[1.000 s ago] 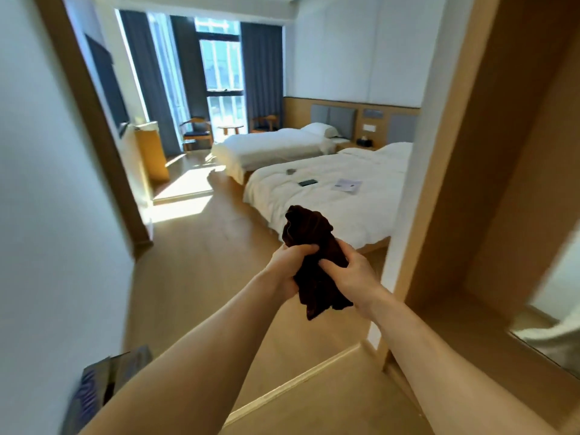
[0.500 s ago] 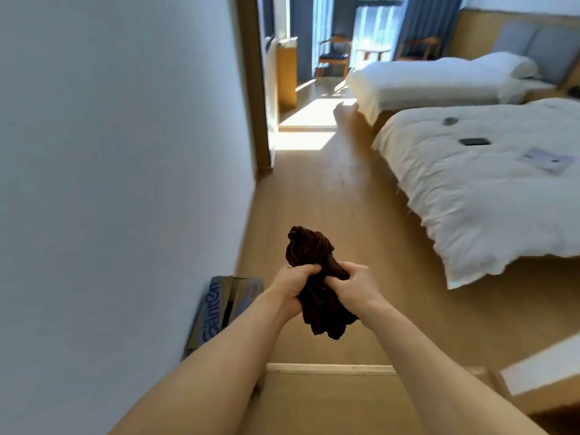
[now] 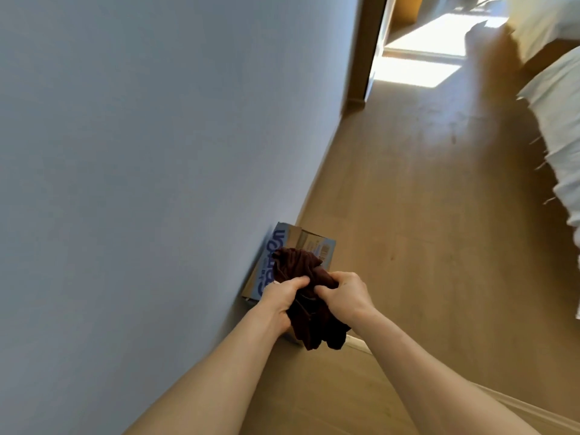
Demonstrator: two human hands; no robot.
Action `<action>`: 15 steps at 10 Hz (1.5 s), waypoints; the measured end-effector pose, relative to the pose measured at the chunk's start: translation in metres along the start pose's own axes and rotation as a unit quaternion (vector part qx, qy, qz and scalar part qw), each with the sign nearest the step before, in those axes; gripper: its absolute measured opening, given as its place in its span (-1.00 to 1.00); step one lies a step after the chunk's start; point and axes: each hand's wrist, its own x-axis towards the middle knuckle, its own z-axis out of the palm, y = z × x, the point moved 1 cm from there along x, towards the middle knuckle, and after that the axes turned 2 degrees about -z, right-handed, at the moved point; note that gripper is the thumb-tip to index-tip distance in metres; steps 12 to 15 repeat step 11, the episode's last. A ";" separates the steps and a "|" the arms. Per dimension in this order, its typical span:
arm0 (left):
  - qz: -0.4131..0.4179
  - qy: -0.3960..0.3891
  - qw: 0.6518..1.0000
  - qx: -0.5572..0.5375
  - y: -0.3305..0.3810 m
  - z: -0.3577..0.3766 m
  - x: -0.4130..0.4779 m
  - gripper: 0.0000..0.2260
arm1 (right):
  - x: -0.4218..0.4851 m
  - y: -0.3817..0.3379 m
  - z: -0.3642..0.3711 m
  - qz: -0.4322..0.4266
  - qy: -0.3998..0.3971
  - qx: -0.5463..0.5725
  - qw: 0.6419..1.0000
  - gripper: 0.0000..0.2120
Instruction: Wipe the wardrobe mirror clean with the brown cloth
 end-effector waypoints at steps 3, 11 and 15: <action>0.028 0.049 0.998 0.000 0.026 -0.021 0.068 -0.77 | 0.071 -0.006 0.050 -0.014 -0.017 0.024 0.999 -0.86; 0.054 0.088 0.988 0.116 0.031 0.064 0.016 -0.69 | 0.022 0.002 -0.017 0.004 0.062 -0.005 0.998 -0.62; 0.054 0.088 0.988 0.116 0.031 0.064 0.016 -0.69 | 0.022 0.002 -0.017 0.004 0.062 -0.005 0.998 -0.62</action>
